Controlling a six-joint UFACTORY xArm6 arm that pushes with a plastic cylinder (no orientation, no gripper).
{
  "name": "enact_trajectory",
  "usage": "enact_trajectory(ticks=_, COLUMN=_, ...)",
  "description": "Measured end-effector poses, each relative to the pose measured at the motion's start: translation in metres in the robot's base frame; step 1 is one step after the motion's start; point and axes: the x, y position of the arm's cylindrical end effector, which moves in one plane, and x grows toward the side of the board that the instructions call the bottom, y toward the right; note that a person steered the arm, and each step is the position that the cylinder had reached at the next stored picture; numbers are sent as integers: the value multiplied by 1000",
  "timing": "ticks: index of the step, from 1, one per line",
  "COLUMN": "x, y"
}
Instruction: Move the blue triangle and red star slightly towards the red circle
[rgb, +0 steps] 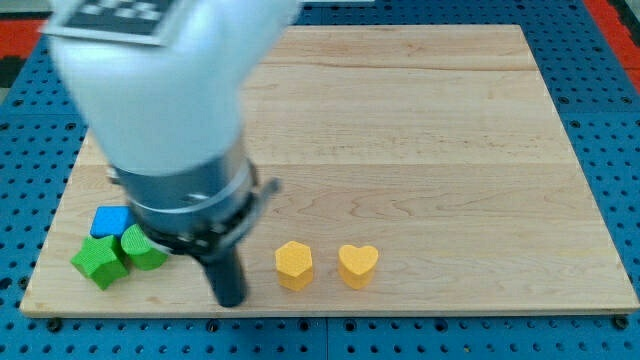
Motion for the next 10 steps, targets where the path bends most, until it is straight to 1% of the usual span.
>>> enact_trajectory(ticks=1, x=-9, y=24)
enact_trajectory(ticks=2, x=-9, y=49)
enact_trajectory(ticks=3, x=-9, y=49)
enact_trajectory(ticks=4, x=-14, y=2)
enact_trajectory(ticks=5, x=-50, y=-23)
enact_trajectory(ticks=7, x=-81, y=-20)
enact_trajectory(ticks=10, x=-85, y=-37)
